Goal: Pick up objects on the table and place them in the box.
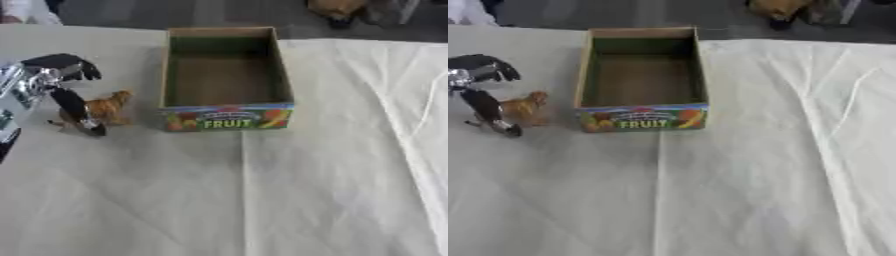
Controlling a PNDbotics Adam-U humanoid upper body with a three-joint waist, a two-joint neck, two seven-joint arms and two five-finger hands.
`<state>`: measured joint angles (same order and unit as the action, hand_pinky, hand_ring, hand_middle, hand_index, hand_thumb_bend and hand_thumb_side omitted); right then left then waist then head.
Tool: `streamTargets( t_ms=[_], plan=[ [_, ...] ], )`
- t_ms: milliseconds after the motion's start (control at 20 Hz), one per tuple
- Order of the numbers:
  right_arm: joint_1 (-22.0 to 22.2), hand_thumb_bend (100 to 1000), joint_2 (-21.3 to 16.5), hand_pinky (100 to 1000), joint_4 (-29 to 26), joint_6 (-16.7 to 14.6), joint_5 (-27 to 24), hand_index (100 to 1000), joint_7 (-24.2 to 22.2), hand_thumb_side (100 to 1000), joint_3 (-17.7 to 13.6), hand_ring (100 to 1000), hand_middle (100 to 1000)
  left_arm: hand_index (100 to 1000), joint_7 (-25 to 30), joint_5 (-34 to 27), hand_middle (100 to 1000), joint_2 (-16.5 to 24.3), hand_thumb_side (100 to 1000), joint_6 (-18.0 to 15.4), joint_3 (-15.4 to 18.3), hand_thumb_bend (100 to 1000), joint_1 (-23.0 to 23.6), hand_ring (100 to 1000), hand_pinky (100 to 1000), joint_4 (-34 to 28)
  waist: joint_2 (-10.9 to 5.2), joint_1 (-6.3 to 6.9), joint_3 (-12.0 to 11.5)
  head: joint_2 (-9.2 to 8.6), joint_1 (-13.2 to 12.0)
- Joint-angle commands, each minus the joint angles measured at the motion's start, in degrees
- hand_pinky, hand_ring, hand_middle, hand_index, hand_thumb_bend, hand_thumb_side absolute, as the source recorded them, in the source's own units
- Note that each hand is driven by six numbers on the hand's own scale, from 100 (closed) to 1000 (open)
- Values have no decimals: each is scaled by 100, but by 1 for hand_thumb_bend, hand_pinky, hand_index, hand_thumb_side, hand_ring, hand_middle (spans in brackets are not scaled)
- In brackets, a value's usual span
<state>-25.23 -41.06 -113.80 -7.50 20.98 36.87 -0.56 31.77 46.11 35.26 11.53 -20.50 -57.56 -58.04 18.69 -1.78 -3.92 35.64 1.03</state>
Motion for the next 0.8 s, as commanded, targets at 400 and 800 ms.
streamTargets(
  t_ms=[400, 800],
  plan=[
    [-70, 443, -73, 789, -79, 35, -85, 809, 46, 753, -47, 751, 740, 813, 26, 156, 722, 90, 220, -168, 131, 870, -81, 793, 831, 21, -117, 4, -8, -26, -71],
    [-54, 443, -54, 791, -79, 109, -103, 807, 88, 752, -54, 750, 739, 752, 15, -16, 662, 86, 204, -176, 91, 855, -79, 755, 784, -34, -128, -4, -22, -2, -96]
  ],
)
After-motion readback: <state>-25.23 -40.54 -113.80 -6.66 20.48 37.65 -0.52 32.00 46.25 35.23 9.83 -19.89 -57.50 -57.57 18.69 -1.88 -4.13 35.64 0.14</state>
